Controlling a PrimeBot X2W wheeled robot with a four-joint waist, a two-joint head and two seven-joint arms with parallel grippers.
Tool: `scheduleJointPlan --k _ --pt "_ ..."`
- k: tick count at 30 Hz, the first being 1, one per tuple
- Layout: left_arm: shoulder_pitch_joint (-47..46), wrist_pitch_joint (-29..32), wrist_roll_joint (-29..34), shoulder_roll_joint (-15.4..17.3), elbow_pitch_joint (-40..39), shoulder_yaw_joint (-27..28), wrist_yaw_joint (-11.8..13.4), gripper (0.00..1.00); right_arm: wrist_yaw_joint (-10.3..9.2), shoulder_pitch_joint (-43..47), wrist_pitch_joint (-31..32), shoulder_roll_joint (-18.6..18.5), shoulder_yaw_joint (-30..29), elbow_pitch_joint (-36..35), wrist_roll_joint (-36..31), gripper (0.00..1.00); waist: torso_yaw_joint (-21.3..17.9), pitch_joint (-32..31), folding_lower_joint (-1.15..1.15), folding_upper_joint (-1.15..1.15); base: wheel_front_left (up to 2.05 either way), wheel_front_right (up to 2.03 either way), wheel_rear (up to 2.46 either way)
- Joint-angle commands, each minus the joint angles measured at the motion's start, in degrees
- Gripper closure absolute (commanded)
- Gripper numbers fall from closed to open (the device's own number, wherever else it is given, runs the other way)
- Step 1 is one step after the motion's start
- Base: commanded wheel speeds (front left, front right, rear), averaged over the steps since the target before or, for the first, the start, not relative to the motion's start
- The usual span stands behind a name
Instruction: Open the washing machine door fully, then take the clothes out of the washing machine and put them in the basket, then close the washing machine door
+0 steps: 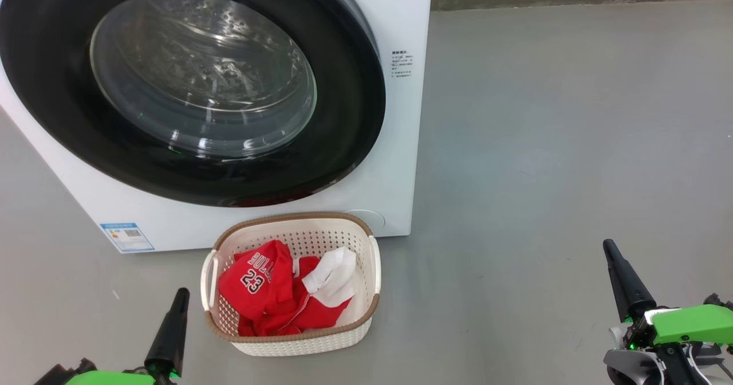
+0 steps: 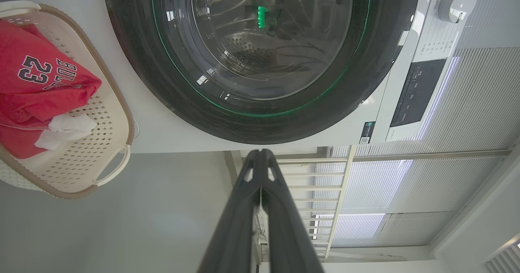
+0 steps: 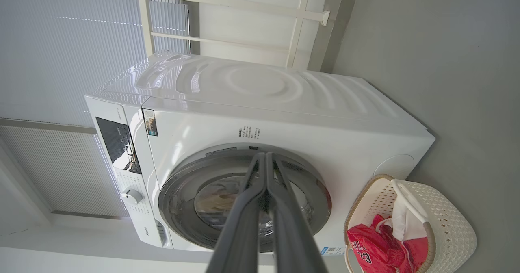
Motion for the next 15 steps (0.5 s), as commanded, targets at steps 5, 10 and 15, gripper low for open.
scheduleJointPlan --k 5,10,15 --pt "-2.31 0.37 -0.39 0.61 -1.55 2.01 0.02 1.00 0.02 -2.44 0.35 -0.31 0.83 -1.69 0.11 1.00 0.00 0.00 0.00 0.00 0.00 0.00 0.00" --pt "-2.31 0.36 -0.39 0.61 -1.55 2.01 0.02 1.00 0.02 -2.44 0.36 -0.30 0.81 -1.69 0.10 1.00 0.00 0.00 0.00 0.00 0.00 0.00 0.00" --pt "-2.31 0.36 -0.39 0.61 -1.55 2.00 0.02 1.00 0.02 -2.44 0.37 -0.30 0.80 -1.69 0.09 1.00 0.00 0.00 0.00 0.00 0.00 0.00 0.00"
